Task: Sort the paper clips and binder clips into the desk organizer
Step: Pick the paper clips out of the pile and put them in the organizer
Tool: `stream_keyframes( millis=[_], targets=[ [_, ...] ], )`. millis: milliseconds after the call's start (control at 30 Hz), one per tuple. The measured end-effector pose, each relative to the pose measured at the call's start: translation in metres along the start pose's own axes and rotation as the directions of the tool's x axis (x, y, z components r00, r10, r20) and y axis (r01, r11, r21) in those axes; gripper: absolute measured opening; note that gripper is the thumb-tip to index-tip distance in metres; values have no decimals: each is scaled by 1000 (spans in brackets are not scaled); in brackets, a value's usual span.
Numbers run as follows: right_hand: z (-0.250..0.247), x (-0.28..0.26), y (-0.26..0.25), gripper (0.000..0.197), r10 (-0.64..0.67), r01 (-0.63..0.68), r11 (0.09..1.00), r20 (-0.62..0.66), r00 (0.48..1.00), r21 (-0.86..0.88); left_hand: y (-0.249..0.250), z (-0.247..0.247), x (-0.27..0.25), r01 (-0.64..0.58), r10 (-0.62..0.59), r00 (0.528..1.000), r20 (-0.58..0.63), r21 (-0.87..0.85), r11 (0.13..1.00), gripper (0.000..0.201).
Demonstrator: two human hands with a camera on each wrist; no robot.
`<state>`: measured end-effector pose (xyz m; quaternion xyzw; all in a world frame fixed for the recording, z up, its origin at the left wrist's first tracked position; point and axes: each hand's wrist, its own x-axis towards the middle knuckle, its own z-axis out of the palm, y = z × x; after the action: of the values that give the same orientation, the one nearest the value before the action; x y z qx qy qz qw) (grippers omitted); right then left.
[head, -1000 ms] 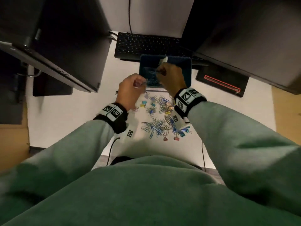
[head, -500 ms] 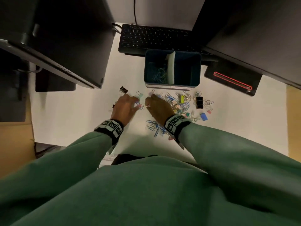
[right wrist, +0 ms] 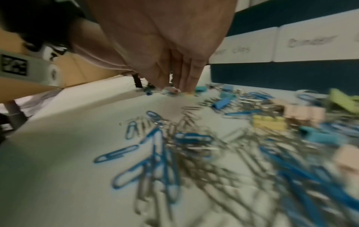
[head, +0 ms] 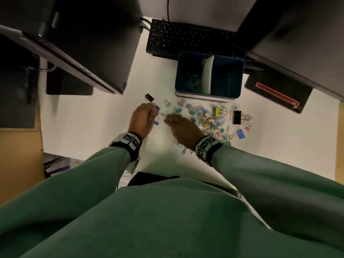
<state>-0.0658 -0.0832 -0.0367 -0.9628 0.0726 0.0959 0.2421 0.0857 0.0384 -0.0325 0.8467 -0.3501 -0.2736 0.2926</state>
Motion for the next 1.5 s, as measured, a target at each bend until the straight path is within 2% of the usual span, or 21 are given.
stream_keyframes(
  millis=[67, 200, 300, 433, 533, 600, 700, 767, 933, 1000, 1100, 1233, 1333, 1400, 1500],
  targets=[
    [10, -5, -10, 50, -43, 46, 999, 86, 995, -28, -7, -6, 1, 40, -39, 998, -42, 35, 999, 13],
    [9, -38, -4, 65, -25, 41, 996, 185, 982, -85, -15, -14, 0, 71, -60, 995, -79, 132, 989, 11],
    [1, -46, 2, 60, -24, 35, 994, 117, 993, -101, -15, -14, -3, 54, -39, 996, -83, 192, 980, 7],
    [-2, -26, 6, 48, 72, -71, 995, 10, 997, -70, -8, -15, -9, -7, 19, 998, -60, 200, 980, 10],
    [-11, -10, 11, 36, 126, -127, 990, -20, 992, -57, -5, -10, -15, -90, 79, 996, 45, 360, 929, 11],
    [-15, -6, 18, 30, 136, -138, 989, -40, 990, -44, -4, -6, -15, -85, 79, 996, 30, 422, 902, 5],
    [-16, -4, 25, 26, 122, -122, 993, -83, 989, 4, 4, 6, -15, -103, 128, 991, -24, 463, 880, 33],
    [-20, -2, 22, 22, 119, -115, 992, -131, 984, 44, 9, 15, -19, -169, 200, 980, 1, 534, 828, 41],
    [-35, 31, 5, 15, 216, -137, 949, -267, 939, 286, 1, 27, -36, -275, 311, 949, 50, 612, 741, 34],
    [-38, 43, 2, 15, 254, -157, 921, -244, 936, 358, -1, 30, -39, -299, 326, 943, 70, 611, 733, 32],
    [-40, 34, 7, 19, 281, -214, 910, -146, 949, 355, -1, 32, -39, -330, 326, 938, 121, 608, 722, 27],
    [-36, -19, 33, 21, 415, -341, 885, -208, 885, 316, 2, 45, -39, -435, 364, 899, 244, 590, 680, 20],
    [-30, -62, 58, 20, 483, -429, 867, -219, 848, 253, 22, 55, -31, -435, 393, 898, 198, 522, 734, 10],
    [-26, -78, 66, 21, 480, -442, 873, -206, 852, 207, 39, 57, -19, -375, 366, 923, 115, 477, 795, 12],
    [-23, -85, 70, 21, 447, -432, 893, -147, 882, 125, 53, 57, 6, -274, 286, 957, 49, 474, 837, 19]
  ],
)
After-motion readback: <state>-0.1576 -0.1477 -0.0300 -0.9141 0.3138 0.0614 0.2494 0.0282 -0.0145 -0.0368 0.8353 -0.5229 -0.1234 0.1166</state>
